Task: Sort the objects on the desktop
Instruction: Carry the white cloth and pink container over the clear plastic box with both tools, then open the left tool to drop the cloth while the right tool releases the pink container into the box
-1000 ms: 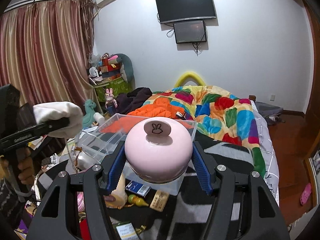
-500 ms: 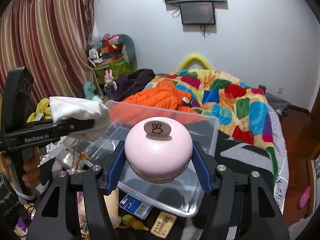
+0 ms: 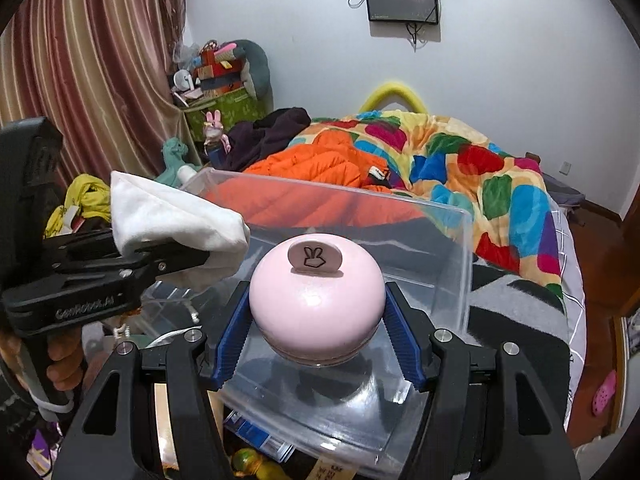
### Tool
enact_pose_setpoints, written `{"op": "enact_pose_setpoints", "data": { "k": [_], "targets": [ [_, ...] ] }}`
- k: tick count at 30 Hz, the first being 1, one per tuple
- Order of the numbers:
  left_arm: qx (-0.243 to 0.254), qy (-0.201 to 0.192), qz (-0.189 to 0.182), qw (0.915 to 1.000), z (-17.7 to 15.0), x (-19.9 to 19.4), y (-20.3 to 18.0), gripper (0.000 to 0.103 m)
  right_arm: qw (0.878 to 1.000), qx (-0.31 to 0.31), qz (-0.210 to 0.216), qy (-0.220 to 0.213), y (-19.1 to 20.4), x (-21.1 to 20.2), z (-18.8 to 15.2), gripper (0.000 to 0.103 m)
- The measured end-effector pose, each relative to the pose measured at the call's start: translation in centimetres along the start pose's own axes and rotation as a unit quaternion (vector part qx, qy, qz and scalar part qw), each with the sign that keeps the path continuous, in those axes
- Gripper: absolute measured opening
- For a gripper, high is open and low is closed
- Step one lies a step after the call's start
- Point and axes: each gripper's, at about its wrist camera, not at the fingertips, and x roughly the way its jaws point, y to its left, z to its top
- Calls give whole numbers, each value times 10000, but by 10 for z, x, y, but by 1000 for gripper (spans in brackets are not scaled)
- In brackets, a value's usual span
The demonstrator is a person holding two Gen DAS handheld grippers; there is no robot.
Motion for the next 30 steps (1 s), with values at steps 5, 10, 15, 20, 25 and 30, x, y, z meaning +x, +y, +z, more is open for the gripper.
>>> {"op": "enact_pose_setpoints", "data": {
  "k": [5, 10, 15, 20, 25, 30],
  "targets": [
    [191, 180, 48, 9996, -4, 9, -7, 37, 9997, -154, -161, 135, 4, 9, 1, 60],
    [302, 227, 138, 9992, -7, 14, -9, 37, 9987, -330, -263, 269, 9, 11, 0, 60],
    [242, 274, 66, 9993, -9, 15, -10, 38, 9982, -423, -274, 326, 11, 11, -1, 60],
    [205, 302, 4, 9993, -9, 14, -8, 40, 9986, -353, -147, 372, 11, 9, -2, 60],
    [148, 300, -246, 9991, -9, 5, -8, 49, 9984, -403, -89, 399, 14, 3, -2, 60],
    [217, 106, -215, 9995, -7, -13, -10, 55, 9976, -648, -213, 135, 24, -16, -4, 61]
  ]
}}
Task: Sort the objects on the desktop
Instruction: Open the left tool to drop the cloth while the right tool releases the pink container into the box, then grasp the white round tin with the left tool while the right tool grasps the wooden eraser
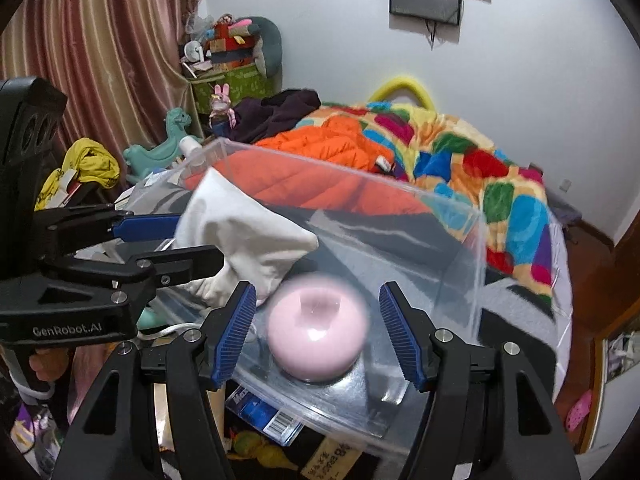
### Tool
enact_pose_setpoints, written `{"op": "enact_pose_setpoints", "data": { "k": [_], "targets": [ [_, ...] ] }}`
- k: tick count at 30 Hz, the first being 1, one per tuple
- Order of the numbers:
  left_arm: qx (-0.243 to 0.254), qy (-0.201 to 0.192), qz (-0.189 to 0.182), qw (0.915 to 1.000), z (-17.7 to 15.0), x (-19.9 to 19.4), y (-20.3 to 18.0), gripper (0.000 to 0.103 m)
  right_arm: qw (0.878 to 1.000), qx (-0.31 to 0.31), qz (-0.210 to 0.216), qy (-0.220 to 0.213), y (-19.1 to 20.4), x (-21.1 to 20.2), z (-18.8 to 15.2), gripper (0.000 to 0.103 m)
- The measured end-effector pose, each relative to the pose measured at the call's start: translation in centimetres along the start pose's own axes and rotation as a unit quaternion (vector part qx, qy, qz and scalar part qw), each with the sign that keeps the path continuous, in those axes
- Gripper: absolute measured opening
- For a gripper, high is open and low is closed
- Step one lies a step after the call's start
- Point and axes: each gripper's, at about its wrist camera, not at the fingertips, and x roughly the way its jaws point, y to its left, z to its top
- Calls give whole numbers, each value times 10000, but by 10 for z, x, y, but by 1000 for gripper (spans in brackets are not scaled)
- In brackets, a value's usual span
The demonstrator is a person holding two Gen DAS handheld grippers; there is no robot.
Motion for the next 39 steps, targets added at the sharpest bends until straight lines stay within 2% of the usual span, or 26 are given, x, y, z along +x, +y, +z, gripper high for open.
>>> {"op": "enact_pose_setpoints", "data": {
  "k": [3, 6, 12, 14, 18, 25, 27, 31, 33, 36, 39],
  "targets": [
    [130, -135, 78, 9998, 1, -11, -6, 55, 9998, -89, -76, -152, 5, -11, 0, 63],
    [239, -279, 128, 9992, 1, -22, -12, 61, 9993, -94, -143, -322, 6, -23, -1, 70],
    [406, -603, 246, 9971, 0, -49, -20, 67, 9986, -50, -163, -501, 5, -44, -7, 71],
    [374, -708, 252, 9965, -1, -59, -19, 74, 9984, -23, -158, -538, 3, -51, -10, 72],
    [374, -906, 393, 9944, -5, -77, -18, 75, 9976, 30, -196, -662, 2, -63, -17, 81],
    [379, -1093, 651, 9912, -18, -101, -9, 80, 9967, -29, -389, -718, 2, -78, -34, 81],
    [387, -1177, 740, 9895, -24, -109, -4, 80, 9964, -37, -446, -724, -1, -82, -40, 81],
    [625, -1540, 1079, 9802, -43, -126, 2, 80, 9967, -9, -457, -666, -4, -85, -55, 81],
    [701, -1581, 1074, 9791, -52, -129, 6, 80, 9967, -16, -546, -608, -4, -83, -63, 82],
    [584, -1409, 770, 9853, -70, -125, 16, 80, 9962, -43, -684, -533, -4, -80, -73, 82],
    [449, -1239, 765, 9883, -82, -115, 22, 80, 9962, -73, -722, -485, -2, -76, -79, 82]
  ]
}}
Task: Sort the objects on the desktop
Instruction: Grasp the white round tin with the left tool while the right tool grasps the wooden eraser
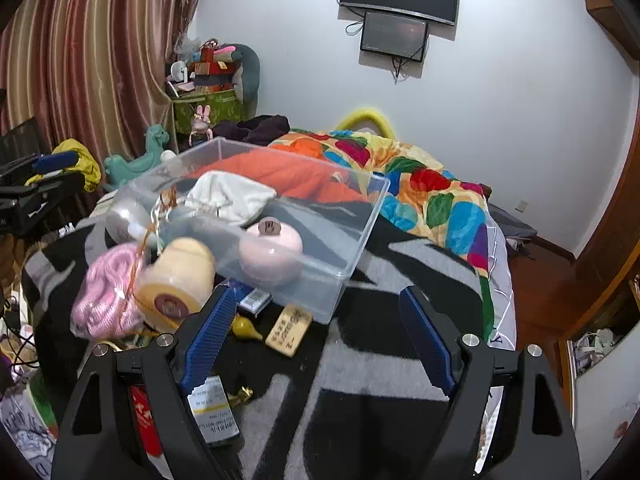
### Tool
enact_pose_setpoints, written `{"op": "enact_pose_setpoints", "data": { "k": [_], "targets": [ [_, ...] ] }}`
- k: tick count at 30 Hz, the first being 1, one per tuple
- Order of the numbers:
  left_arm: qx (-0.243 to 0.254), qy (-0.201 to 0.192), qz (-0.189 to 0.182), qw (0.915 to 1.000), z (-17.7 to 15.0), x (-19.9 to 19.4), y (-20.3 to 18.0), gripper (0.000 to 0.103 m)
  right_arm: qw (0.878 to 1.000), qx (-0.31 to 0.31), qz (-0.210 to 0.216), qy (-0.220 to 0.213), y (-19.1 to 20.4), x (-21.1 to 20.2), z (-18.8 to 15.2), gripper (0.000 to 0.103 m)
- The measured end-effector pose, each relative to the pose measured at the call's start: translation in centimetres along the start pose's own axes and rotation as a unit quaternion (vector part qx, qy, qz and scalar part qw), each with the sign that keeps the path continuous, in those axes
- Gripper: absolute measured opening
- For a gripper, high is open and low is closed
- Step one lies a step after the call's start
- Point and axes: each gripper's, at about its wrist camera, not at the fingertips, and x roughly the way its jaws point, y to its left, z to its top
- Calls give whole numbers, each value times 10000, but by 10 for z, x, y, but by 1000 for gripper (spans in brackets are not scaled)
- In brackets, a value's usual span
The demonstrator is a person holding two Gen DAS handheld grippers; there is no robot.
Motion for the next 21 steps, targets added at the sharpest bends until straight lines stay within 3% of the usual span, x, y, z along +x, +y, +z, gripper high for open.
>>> {"op": "enact_pose_setpoints", "data": {
  "k": [7, 15, 21],
  "targets": [
    [-344, 499, 38, 9982, -21, 28, 12, 80, 9996, -31, 16, 287, 3, 19, -16, 82],
    [-322, 769, 84, 9965, -24, 50, 13, 80, 9980, 283, -96, 557, -7, 47, -24, 81],
    [-491, 1011, 25, 9937, -23, 71, 17, 80, 9963, 521, 204, 652, -10, 56, -26, 79]
  ]
}}
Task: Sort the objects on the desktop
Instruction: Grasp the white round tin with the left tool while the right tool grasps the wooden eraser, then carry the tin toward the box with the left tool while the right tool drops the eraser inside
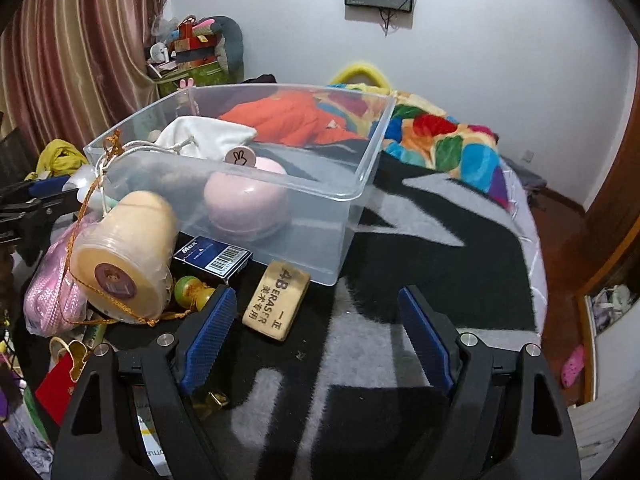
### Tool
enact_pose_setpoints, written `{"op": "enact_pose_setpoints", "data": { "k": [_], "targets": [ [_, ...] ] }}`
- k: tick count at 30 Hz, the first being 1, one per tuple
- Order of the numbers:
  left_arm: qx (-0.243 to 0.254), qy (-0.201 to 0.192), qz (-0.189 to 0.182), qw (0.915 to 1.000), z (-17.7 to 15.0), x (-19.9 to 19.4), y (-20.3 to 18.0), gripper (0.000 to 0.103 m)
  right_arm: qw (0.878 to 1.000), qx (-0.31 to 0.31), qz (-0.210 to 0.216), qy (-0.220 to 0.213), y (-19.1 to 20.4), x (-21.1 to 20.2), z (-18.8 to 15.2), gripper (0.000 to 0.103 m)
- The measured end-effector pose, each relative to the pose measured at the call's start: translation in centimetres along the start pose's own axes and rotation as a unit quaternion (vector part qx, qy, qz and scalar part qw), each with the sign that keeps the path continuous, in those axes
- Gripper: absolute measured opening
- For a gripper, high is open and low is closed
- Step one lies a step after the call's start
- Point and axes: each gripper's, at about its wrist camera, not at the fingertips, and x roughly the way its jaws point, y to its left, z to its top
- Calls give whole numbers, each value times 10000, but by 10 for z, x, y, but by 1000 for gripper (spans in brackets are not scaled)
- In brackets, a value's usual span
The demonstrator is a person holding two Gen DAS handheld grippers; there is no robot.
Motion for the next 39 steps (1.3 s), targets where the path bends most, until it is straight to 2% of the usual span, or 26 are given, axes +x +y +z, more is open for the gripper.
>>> {"op": "enact_pose_setpoints", "data": {
  "k": [2, 7, 9, 10, 11, 14, 16, 18, 22, 29, 39],
  "targets": [
    [-67, 61, -18, 10000, 2, 5, 0, 80, 10000, -6, -11, 8, 0, 2, -1, 77],
    [-112, 187, 34, 9998, 4, 19, -1, 80, 9998, 129, 114, 135, 1, 13, -1, 64],
    [-101, 209, 99, 9997, 3, 23, -2, 80, 9997, 158, 142, 114, 0, 14, -2, 63],
    [-88, 187, 162, 9997, 2, 24, -2, 79, 9997, 160, 146, 89, 1, 14, -3, 61],
    [-49, 137, 196, 9997, 1, 23, -2, 70, 9997, 144, 159, 75, 1, 13, -3, 60],
    [-4, 75, 186, 9998, 0, 21, -2, 70, 9997, 7, 230, 39, 6, 10, -4, 47],
    [3, 58, 172, 9998, -1, 20, -2, 70, 9996, -106, 259, 24, 10, 7, -5, 34],
    [-22, 24, 176, 9998, -1, 17, -1, 70, 9995, -176, 269, 11, 13, 4, -6, 28],
    [-115, -57, 141, 9998, -4, 8, 3, 70, 9994, -140, 311, -27, 11, 1, -7, 24],
    [-221, -167, 136, 9995, -7, -9, 6, 70, 9991, -125, 370, -132, 7, -12, -7, 23],
    [-386, -608, -55, 9974, 8, -44, 5, 70, 9969, -229, 467, -591, 10, -49, 1, 23]
  ]
}}
